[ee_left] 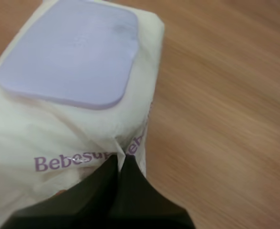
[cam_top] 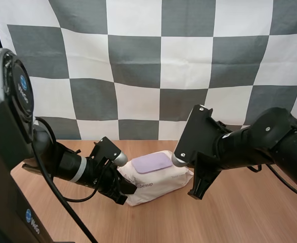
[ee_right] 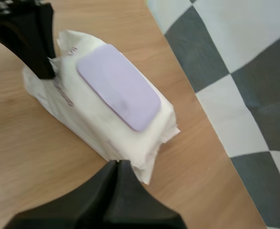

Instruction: Open the wet wipes lid

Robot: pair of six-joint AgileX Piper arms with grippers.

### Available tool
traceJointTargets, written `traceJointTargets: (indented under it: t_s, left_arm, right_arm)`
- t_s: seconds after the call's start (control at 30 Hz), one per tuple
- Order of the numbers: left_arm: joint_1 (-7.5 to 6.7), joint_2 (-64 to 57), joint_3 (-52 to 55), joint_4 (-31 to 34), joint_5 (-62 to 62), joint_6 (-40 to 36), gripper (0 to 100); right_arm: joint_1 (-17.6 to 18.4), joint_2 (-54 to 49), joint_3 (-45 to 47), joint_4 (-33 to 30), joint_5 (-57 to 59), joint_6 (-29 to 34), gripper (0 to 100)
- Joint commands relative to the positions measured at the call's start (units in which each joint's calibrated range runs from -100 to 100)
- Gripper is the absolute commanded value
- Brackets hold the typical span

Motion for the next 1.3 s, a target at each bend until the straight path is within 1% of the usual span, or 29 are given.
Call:
traceJointTargets:
  t_s: [0.0, 0.2, 0.33, 0.4, 0.43, 0.5, 0.57, 0.6, 0.63, 0.77, 0.83, 0.9, 1.07, 1.27]
  left_arm:
    - [-0.01, 0.0, 0.0, 0.0, 1.1, -0.8, 0]
    - [-0.01, 0.0, 0.0, 2.6, 1.2, -2.1, 0]
    - [-0.01, 0.0, 0.0, 2.7, 1.4, -2.4, 0]
    - [-0.01, 0.0, 0.0, 2.7, 1.8, -2.4, 0]
    - [-0.01, 0.0, 0.0, 2.7, 2.0, -2.4, 0]
    - [-0.01, 0.0, 0.0, 2.8, 2.1, -2.4, 0]
    - [-0.01, 0.0, 0.0, 3.0, 2.4, -2.4, 0]
    - [-0.01, 0.0, 0.0, 3.5, 2.6, -2.4, 0]
    - [-0.01, 0.0, 0.0, 3.8, 2.6, -2.4, 0]
    - [-0.01, 0.0, 0.0, 4.8, 2.8, -3.2, 0]
    - [-0.01, 0.0, 0.0, 5.0, 2.8, -3.2, 0]
    - [-0.01, 0.0, 0.0, 5.1, 2.8, -3.4, 0]
    - [-0.01, 0.0, 0.0, 5.7, 4.2, -3.4, 0]
    - [-0.01, 0.0, 0.0, 6.1, 5.0, -3.6, 0]
  right_arm:
    - [0.0, 1.5, 0.0, 6.4, 1.0, -9.7, 0]
    - [0.0, 9.7, 0.0, 6.5, -0.7, -9.7, 0]
    - [0.0, 14.6, 0.0, 6.7, -0.9, -9.7, 0]
    - [0.0, 16.6, 0.0, 7.8, -1.0, -9.7, 0]
    - [0.1, 17.3, 0.0, 8.5, -1.0, -9.7, 3]
    - [1.4, 18.7, 0.0, 8.8, -1.1, -9.7, 25]
    - [3.4, 19.5, 0.0, 8.8, -2.3, -9.7, 43]
    - [4.3, 20.0, 0.0, 8.9, -3.5, -9.7, 49]
    - [5.4, 20.1, 0.0, 8.9, -5.2, -9.7, 51]
    - [9.5, 20.8, 0.0, 7.0, -15.4, -9.7, 51]
    - [10.7, 21.0, 0.0, 5.8, -19.8, -9.7, 51]
    - [11.5, 21.0, 0.0, 3.5, -20.9, -9.7, 51]
    - [11.8, 21.0, 0.0, -2.5, -22.1, -9.7, 51]
    - [11.8, 21.0, 0.0, -5.0, -22.4, -9.7, 51]
